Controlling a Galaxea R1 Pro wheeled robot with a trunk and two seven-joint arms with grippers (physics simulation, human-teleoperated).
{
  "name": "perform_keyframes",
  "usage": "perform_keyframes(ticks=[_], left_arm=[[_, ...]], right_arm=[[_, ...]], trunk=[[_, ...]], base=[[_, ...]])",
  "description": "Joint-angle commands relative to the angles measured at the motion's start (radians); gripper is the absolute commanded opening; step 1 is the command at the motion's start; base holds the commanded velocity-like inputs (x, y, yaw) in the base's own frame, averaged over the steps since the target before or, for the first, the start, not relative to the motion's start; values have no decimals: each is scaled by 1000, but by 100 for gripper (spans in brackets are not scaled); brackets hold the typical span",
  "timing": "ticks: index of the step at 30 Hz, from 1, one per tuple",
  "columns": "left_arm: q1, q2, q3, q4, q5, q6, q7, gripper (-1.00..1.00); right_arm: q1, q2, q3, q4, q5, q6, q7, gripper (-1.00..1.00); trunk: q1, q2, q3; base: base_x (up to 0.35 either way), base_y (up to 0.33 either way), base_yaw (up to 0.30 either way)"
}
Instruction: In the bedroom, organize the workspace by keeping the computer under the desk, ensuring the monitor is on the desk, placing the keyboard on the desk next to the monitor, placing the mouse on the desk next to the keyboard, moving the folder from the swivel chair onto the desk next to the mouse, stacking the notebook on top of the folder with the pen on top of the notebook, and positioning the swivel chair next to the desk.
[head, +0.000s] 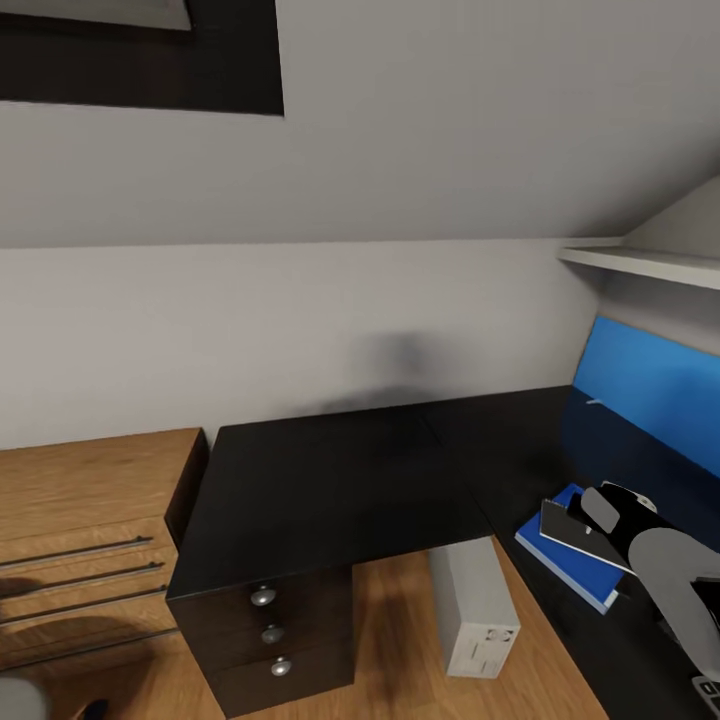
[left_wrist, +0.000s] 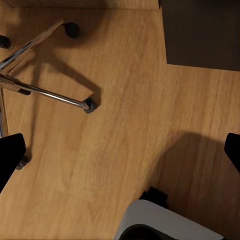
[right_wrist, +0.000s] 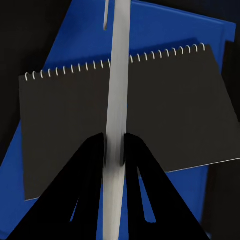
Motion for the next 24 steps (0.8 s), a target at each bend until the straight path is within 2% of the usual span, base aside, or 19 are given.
perform_keyframes(ticks=[1, 24], left_arm=[[-1, 0, -8, -2, 9, -5, 6, 100], [-1, -5, -8, 0, 9, -5, 6, 100]], right_arm=[[0, 0, 0, -2, -4, 6, -4, -100], [0, 0, 0, -4, -4, 6, -5, -100]], trunk=[[4, -8, -4], [92, -169, -77]], base=[[0, 0, 0], [0, 0, 0]])
